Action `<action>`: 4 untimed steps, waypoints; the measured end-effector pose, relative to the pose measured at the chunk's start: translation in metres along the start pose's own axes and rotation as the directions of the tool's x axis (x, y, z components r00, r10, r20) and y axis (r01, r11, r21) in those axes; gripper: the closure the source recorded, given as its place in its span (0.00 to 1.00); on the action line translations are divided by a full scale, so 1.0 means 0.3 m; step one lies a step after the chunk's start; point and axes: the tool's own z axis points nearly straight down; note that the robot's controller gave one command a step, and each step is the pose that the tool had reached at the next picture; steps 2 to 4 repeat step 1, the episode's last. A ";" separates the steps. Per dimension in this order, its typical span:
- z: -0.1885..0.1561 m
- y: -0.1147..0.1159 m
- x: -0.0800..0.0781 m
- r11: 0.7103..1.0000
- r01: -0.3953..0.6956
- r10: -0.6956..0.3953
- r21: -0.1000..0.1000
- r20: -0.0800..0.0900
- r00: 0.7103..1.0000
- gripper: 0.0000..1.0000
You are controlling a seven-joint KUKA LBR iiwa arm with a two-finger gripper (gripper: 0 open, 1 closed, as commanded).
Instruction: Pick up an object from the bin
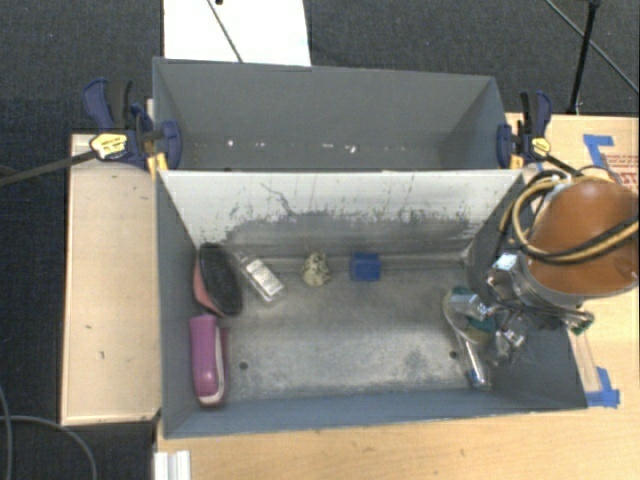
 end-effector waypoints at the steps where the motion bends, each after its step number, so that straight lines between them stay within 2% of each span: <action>1: -0.399 -0.093 -0.040 1.000 0.030 -0.030 -0.008 -0.016 0.999 1.00; 4: -0.399 -0.093 -0.040 1.000 0.030 -0.030 -0.008 -0.016 0.999 1.00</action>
Offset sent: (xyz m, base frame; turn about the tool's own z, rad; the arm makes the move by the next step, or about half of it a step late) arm 0.0210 -0.0131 0.1152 -0.0332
